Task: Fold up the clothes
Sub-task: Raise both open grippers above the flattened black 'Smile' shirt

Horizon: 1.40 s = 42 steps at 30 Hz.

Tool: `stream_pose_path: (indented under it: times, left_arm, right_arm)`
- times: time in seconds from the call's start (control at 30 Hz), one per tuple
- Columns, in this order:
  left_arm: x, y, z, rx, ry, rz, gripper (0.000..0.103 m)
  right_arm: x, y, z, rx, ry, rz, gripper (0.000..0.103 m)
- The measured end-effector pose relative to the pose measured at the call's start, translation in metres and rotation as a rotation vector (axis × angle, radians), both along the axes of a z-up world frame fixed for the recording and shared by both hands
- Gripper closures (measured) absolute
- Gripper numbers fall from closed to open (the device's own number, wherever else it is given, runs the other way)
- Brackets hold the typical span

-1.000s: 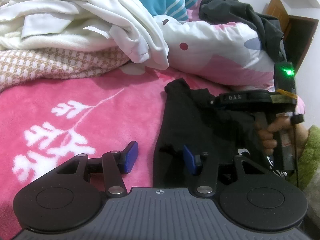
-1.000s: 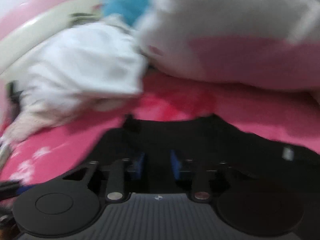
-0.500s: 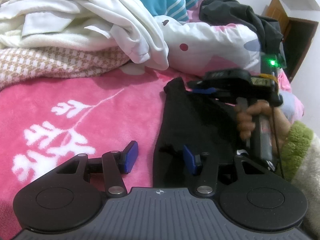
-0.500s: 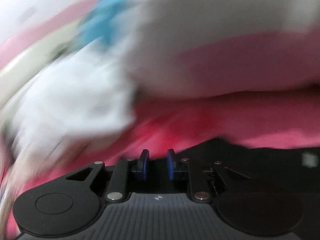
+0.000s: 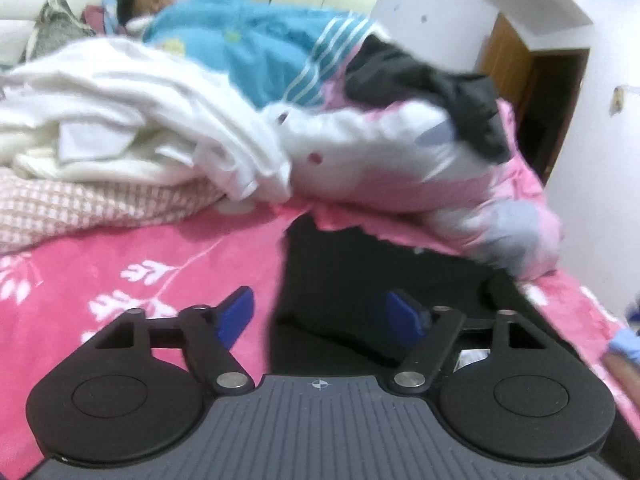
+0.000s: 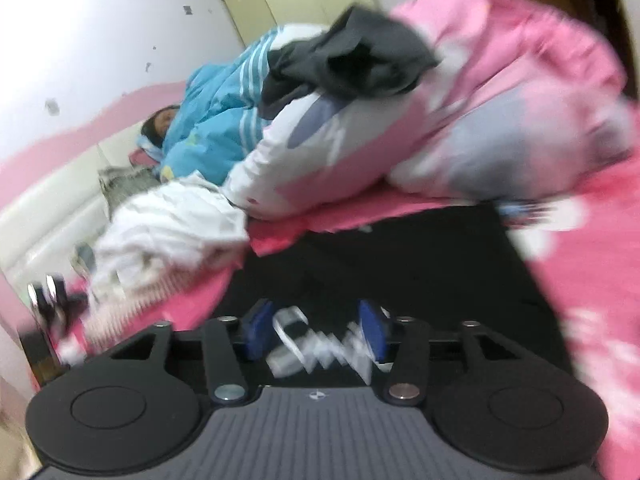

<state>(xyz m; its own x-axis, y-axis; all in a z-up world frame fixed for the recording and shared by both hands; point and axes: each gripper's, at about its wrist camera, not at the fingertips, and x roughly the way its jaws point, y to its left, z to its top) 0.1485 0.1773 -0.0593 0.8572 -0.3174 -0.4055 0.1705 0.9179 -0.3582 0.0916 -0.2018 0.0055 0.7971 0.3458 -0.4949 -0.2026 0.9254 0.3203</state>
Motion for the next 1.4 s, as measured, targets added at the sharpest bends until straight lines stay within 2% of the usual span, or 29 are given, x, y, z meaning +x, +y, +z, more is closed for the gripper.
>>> stream_pose_path:
  times: [0.07,0.13,0.2,0.3,0.4,0.43,0.47,0.5,0.67,0.8,0.9,1.13,1.4]
  left_arm:
    - [-0.027,-0.015,0.011,-0.028,-0.006,-0.036,0.017]
    - [-0.057,-0.04,0.018,-0.026,-0.006,-0.082,0.002]
    - [-0.087,-0.068,0.024,0.005,-0.011,-0.123,0.0]
    - [-0.124,-0.11,0.03,0.075,0.01,-0.14,0.0]
    - [-0.15,-0.134,0.039,0.077,0.072,-0.108,0.0]
    - [-0.157,-0.139,0.044,0.077,0.079,-0.102,0.0]
    - [-0.163,-0.143,0.048,0.076,0.086,-0.096,0.0]
    - [-0.169,-0.147,0.052,0.08,0.09,-0.089,0.0]
    - [-0.184,-0.166,0.059,0.197,0.113,0.0,0.0]
    - [-0.187,-0.174,0.044,0.264,0.21,0.055,0.0]
    - [-0.183,-0.178,0.029,0.336,0.277,0.095,0.0]
    - [-0.175,-0.169,0.014,0.346,0.348,0.147,0.0]
    - [-0.175,-0.168,0.009,0.376,0.374,0.184,0.0]
  right_arm:
    - [-0.051,-0.014,0.004,-0.042,-0.027,-0.064,0.032]
    - [-0.09,-0.027,-0.001,-0.048,-0.002,-0.102,0.028]
    - [-0.116,-0.037,-0.011,-0.064,0.039,-0.119,0.027]
    - [-0.134,-0.044,-0.018,-0.011,0.069,-0.053,0.026]
    - [-0.154,-0.044,-0.011,-0.012,0.022,-0.04,0.011]
    - [-0.163,-0.046,-0.007,-0.016,-0.012,-0.047,0.001]
    - [-0.166,-0.046,-0.004,-0.018,-0.038,-0.045,0.0]
    - [-0.169,-0.045,-0.001,-0.023,-0.054,-0.049,0.0]
    - [-0.193,-0.057,0.002,-0.039,-0.095,-0.137,0.0]
    - [-0.201,-0.063,-0.008,-0.07,-0.044,-0.24,0.0]
    - [-0.2,-0.064,-0.018,-0.095,0.006,-0.262,0.0]
    - [-0.187,-0.045,-0.041,-0.267,0.092,-0.282,0.0]
    - [-0.175,-0.041,-0.058,-0.166,0.204,-0.233,0.0]
